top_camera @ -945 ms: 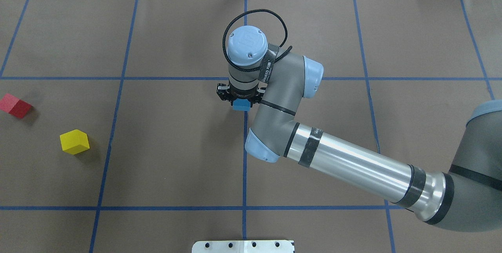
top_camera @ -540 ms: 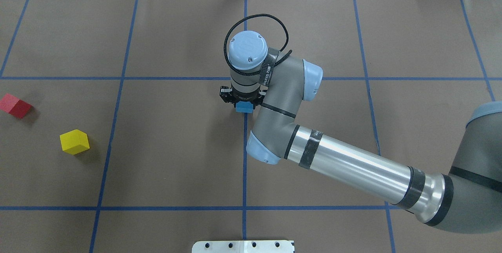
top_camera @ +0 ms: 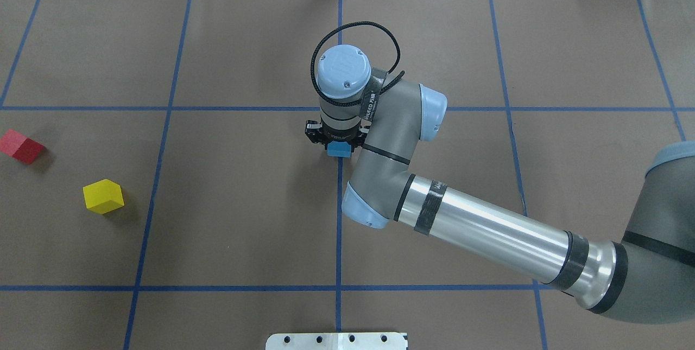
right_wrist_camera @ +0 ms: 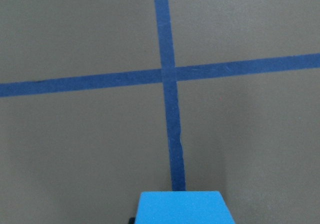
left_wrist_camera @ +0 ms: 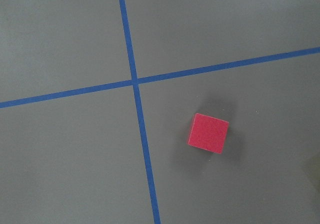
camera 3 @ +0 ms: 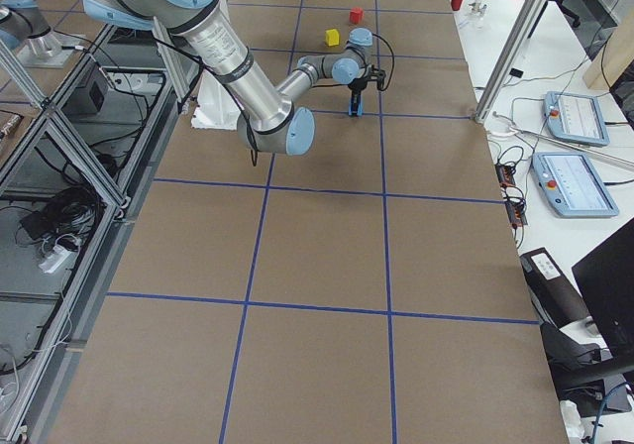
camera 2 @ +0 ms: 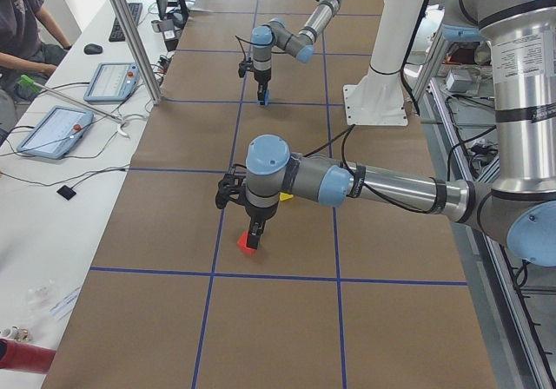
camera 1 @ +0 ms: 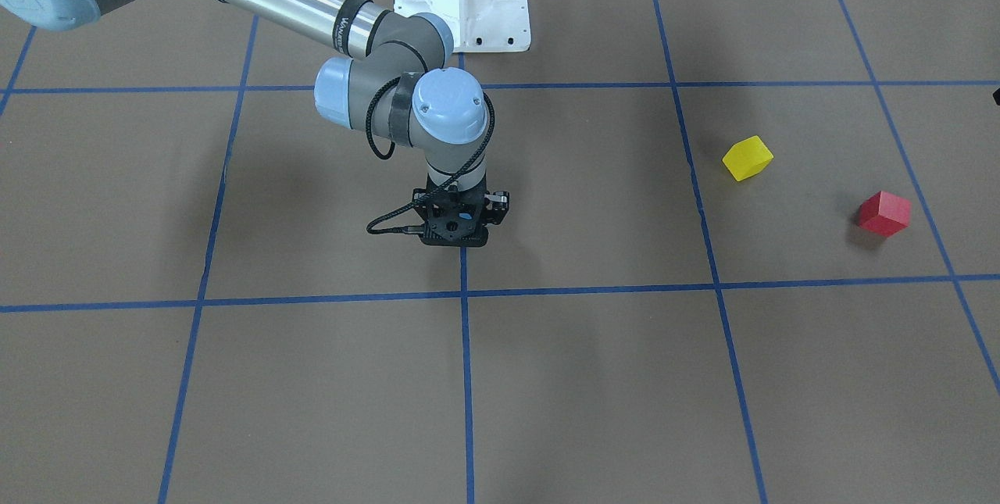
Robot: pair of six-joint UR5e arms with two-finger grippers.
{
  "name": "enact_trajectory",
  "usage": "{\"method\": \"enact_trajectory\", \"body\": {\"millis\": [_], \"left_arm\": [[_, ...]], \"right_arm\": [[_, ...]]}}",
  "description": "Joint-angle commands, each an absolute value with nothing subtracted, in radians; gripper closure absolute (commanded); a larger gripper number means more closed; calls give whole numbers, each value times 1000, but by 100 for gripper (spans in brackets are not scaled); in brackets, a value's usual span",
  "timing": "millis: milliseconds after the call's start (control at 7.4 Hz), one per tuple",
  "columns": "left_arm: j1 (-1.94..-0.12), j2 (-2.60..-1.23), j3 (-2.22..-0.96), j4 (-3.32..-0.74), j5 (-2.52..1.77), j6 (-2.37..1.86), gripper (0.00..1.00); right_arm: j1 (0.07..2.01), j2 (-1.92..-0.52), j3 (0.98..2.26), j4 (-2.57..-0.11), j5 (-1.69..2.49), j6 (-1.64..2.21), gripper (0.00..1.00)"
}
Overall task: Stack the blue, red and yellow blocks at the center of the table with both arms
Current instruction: 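Lower the blue cube onto the center and open the right gripper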
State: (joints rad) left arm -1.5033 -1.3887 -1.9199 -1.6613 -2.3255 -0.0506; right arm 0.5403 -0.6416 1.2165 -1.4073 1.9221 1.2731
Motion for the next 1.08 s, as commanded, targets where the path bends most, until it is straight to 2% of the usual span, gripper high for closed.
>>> {"method": "enact_trajectory", "body": {"millis": [0, 135, 270, 405, 810, 945], "left_arm": [[-1503, -1388, -1922, -1661, -2326, -51, 1], [-1503, -1388, -1924, -1661, -2326, -51, 0], [-1503, -1388, -1927, -1661, -2326, -51, 1], [-1503, -1388, -1931, -1660, -2326, -51, 1], [-1500, -1393, -1910, -1661, -2322, -51, 0], [-1499, -1397, -1898, -1666, -2321, -49, 1]], "right_arm": [[537, -643, 1215, -1407, 1922, 1273, 99], [535, -643, 1215, -1407, 1921, 1272, 67], [532, -643, 1215, -1407, 1918, 1272, 25], [529, -643, 1215, -1407, 1905, 1273, 1], [529, -643, 1229, -1405, 1904, 1263, 0], [549, -652, 1288, -1417, 1917, 1264, 0]]}}
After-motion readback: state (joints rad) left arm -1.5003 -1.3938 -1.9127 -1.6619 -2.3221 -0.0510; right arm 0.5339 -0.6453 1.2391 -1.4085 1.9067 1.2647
